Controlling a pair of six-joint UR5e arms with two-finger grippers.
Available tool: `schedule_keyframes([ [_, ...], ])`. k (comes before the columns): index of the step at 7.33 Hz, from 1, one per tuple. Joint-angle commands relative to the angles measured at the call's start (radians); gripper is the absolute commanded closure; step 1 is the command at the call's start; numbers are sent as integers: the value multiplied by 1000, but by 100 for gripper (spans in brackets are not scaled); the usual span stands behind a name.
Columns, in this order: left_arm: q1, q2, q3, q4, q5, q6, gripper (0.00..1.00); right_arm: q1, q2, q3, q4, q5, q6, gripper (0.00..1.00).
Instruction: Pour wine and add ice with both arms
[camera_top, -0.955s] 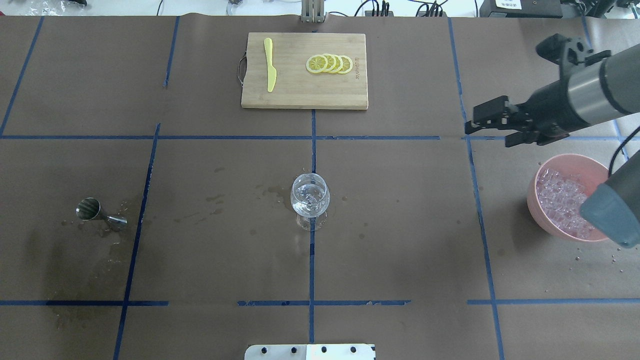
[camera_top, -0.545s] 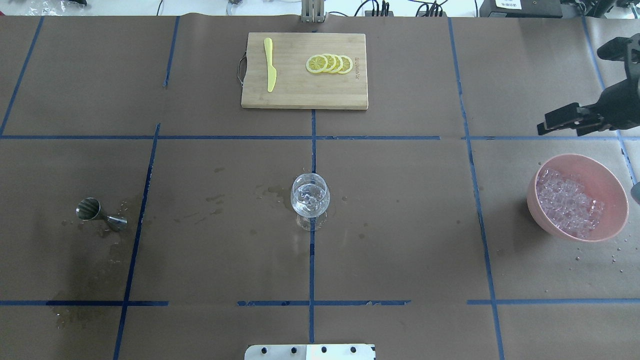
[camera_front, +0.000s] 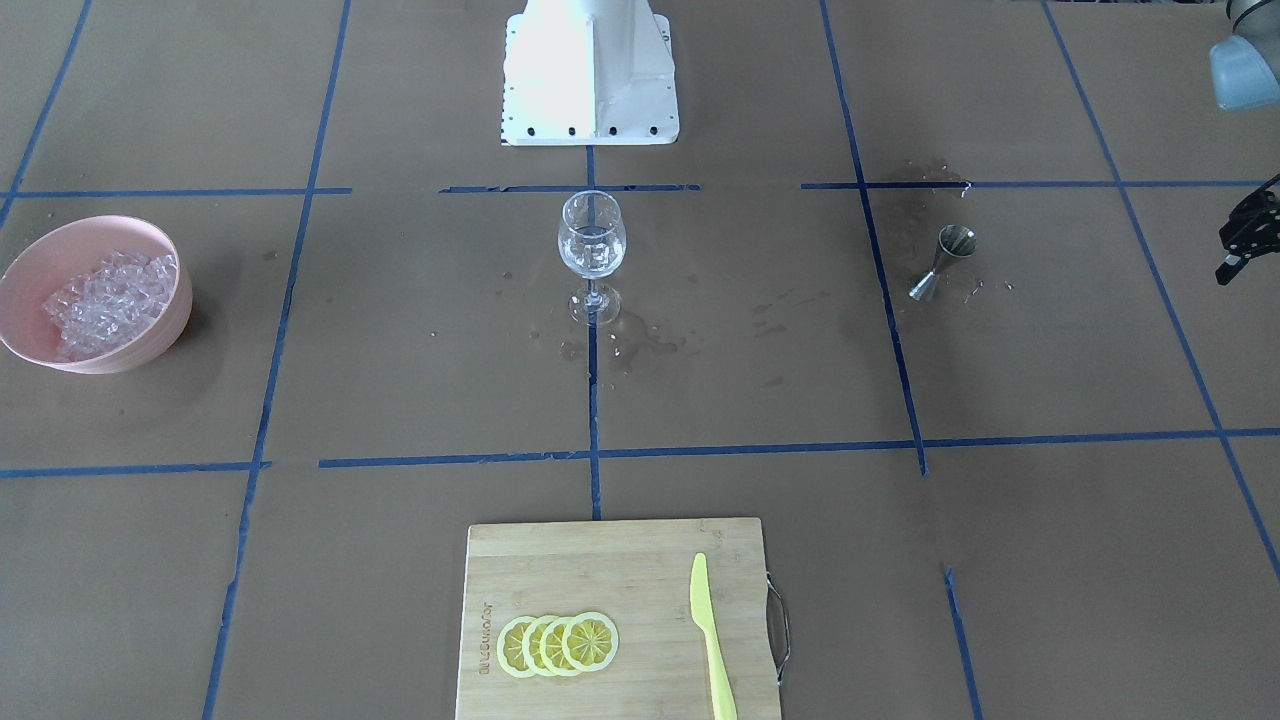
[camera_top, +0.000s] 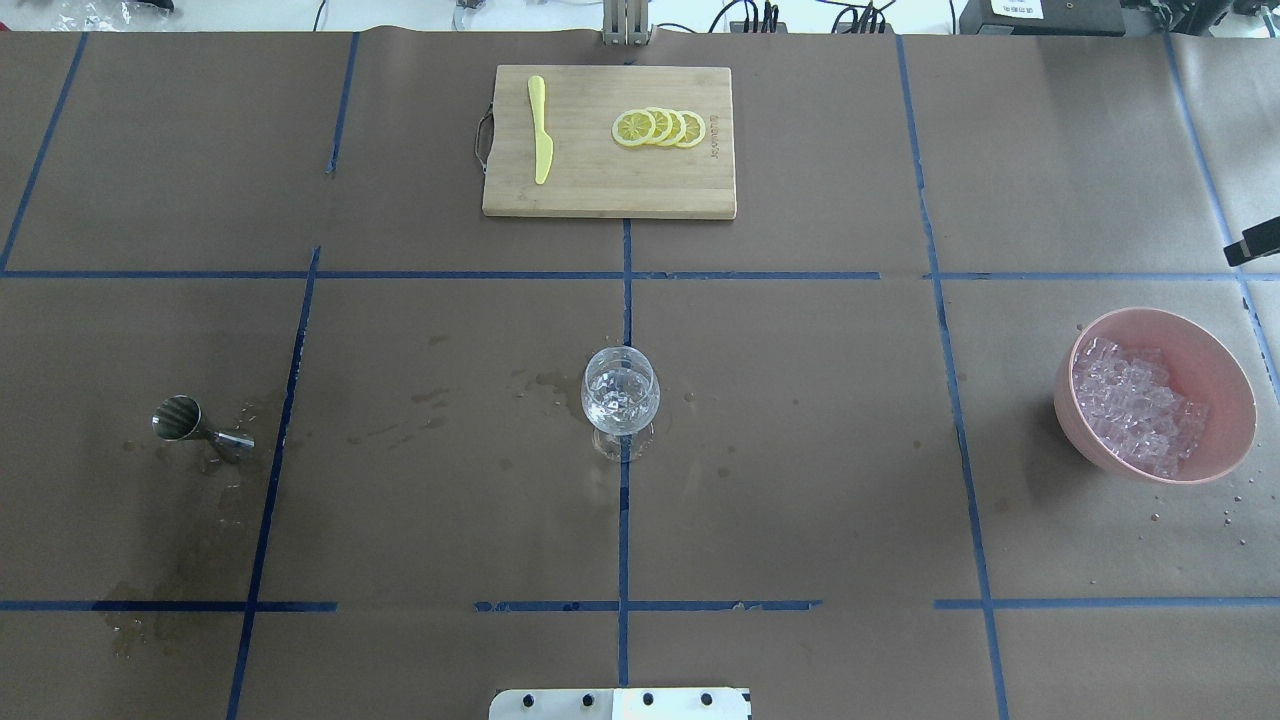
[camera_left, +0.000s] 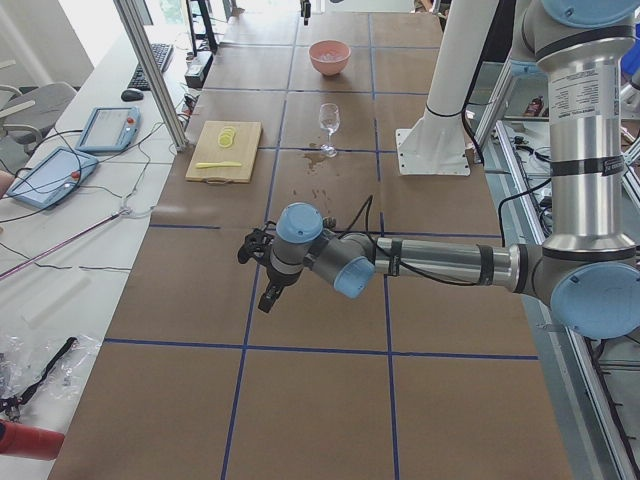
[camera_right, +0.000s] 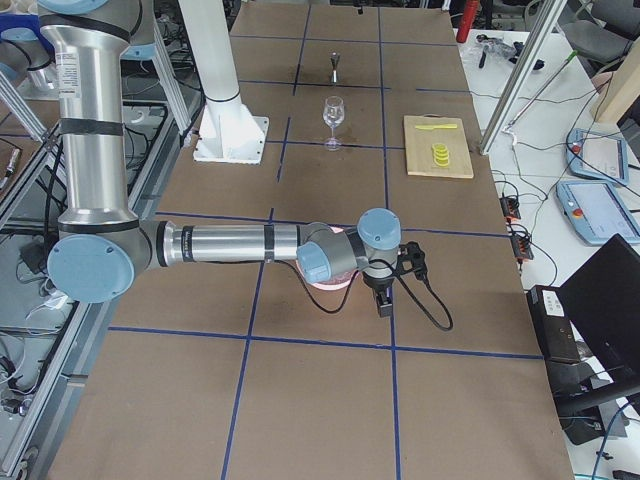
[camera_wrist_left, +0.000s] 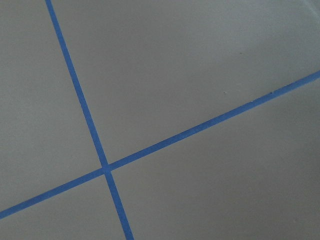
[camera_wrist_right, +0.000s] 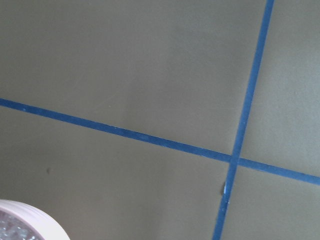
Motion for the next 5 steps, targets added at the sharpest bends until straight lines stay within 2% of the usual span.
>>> schedule_keyframes([
  [1, -137, -130, -25, 380, -31, 239, 0, 80, 48, -12, -182, 0, -205, 0],
  [2, -161, -155, -33, 502, -31, 278, 0, 96, 51, -12, -215, 2, -238, 0],
  [3, -178, -153, -42, 556, -32, 280, 0, 100, 52, -2, -215, 6, -240, 0],
  [5, -175, -117, -39, 540, -34, 278, 0, 100, 62, 4, -217, 6, -240, 0],
])
